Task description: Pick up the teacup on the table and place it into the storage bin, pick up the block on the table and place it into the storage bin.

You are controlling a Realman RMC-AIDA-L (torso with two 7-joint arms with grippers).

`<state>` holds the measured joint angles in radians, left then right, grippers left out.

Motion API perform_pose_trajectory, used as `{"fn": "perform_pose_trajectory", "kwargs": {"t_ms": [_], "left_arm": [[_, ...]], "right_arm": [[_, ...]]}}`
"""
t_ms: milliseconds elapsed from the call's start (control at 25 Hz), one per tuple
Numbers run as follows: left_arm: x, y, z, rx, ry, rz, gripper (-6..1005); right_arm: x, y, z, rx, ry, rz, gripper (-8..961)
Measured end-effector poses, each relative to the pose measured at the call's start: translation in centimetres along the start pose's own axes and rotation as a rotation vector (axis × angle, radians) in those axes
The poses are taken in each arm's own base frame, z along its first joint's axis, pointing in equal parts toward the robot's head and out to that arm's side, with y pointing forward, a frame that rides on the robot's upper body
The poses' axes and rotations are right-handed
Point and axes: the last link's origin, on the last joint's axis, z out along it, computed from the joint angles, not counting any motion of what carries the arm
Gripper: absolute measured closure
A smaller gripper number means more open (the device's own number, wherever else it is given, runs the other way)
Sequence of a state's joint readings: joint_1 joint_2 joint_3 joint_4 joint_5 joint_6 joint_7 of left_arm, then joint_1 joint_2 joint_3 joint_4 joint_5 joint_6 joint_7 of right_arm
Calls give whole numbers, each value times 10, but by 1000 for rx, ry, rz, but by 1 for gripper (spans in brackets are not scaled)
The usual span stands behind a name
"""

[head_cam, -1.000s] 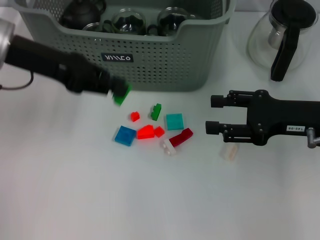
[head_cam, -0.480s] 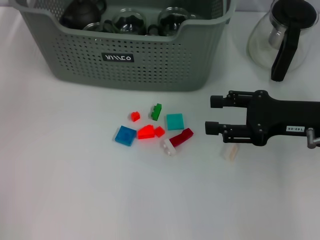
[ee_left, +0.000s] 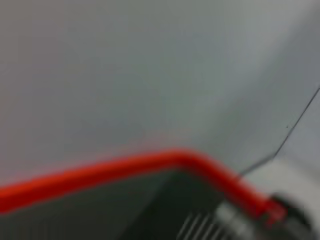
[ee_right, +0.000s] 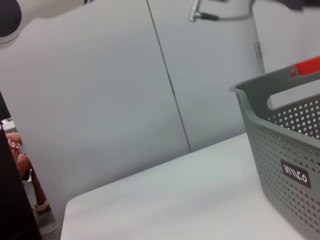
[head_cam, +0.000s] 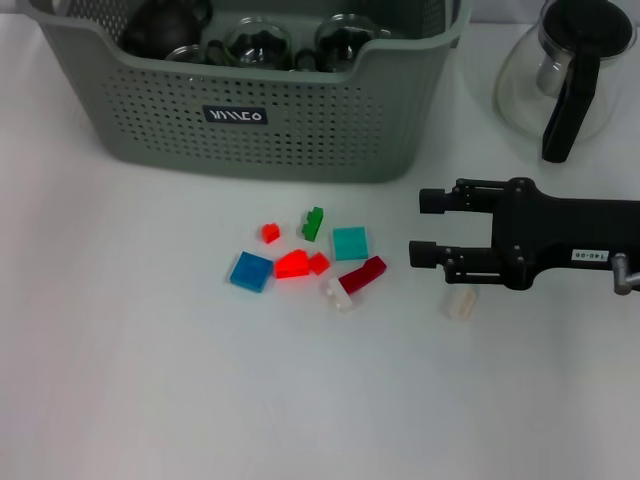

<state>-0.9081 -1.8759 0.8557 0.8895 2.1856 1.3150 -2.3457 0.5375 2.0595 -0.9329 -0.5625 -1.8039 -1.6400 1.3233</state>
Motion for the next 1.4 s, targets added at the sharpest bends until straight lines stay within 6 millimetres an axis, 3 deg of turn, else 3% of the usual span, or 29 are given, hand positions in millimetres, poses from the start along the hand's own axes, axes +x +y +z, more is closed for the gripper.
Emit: {"fn": "perform_pose_trajectory", "kwargs": {"t_ms": [40,320,480,680,800,960,1080,1240,1400], "left_arm": [[-4,4,17,74,-104,56,821],[-21,4,56,320,-270,187,820],[-26,6,67,377,-266,219,766],[-25,8,67,375,-254,205,699],[-20,10,54,327,-184,145,658],[-27,7,17,115,74,15,604],[-33,11,-13,-132,295,-55,391],[-56,16,-56,-497,564,-116,238],[-74,18,-84,-624,676,-125,133]], "right_arm": [[0,0,0,1,0,0,211],[-1,0,0,1,-1,0,210],[-1,0,0,1,-2,0,211],[-1,0,0,1,-2,1,212],[-1,0,-1,0,-3,1,211],[0,0,0,1,-6,2,210],[0,0,-1,2,-7,4,210],[1,1,0,1,-8,5,212],[0,0,-1,1,-7,3,211]]}}
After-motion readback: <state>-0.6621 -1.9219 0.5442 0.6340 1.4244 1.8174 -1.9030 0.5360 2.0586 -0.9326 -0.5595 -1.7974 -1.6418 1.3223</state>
